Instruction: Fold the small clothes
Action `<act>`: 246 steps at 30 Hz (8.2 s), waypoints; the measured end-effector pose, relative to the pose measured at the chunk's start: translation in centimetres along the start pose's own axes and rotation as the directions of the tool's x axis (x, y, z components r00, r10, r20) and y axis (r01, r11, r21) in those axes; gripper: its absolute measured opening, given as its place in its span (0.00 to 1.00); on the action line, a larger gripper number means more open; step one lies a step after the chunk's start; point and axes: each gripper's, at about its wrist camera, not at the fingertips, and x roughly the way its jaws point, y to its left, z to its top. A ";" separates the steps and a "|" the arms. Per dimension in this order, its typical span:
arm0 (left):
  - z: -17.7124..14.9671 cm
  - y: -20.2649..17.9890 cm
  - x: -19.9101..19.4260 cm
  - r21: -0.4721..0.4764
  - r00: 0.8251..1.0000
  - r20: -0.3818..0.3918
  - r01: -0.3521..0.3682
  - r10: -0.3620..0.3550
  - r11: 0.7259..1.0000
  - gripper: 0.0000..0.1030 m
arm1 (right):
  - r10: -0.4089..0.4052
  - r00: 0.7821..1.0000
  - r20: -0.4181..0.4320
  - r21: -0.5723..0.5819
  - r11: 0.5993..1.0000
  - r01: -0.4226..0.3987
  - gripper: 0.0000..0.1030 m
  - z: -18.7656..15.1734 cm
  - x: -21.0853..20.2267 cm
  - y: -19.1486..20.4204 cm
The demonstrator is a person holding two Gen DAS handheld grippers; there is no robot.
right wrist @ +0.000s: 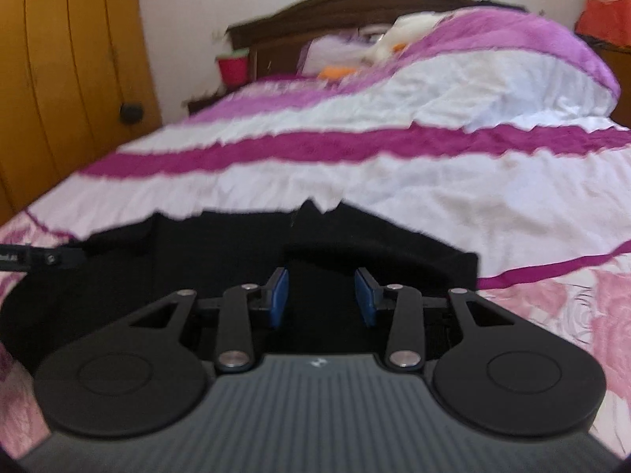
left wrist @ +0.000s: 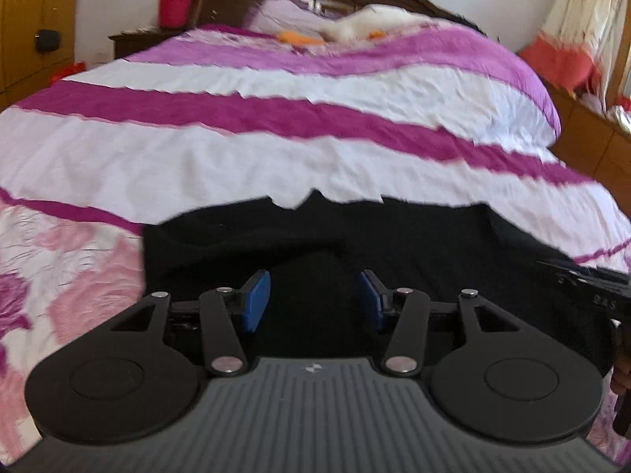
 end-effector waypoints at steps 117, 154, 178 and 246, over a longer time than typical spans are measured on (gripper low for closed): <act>-6.4 4.7 -8.7 -0.180 0.976 -0.126 -0.197 0.176 0.964 0.67 | -0.067 0.964 0.256 0.632 0.766 -0.114 0.11 -4.3 -4.9 -5.3; -8.4 15.2 -13.9 -0.351 0.974 -0.067 -0.225 0.215 0.909 0.67 | 0.217 0.966 0.142 0.103 0.967 -0.233 0.11 0.4 1.9 22.7; -6.3 10.9 -14.3 -0.353 1.000 0.021 -0.010 0.019 0.936 0.67 | 0.300 0.953 0.040 -0.013 0.954 -0.299 0.17 1.1 -6.2 19.9; -7.8 8.0 -12.7 -0.268 0.969 0.242 0.024 0.043 0.963 0.16 | 0.331 0.909 -0.254 -0.094 0.927 -0.364 0.06 8.9 6.9 27.7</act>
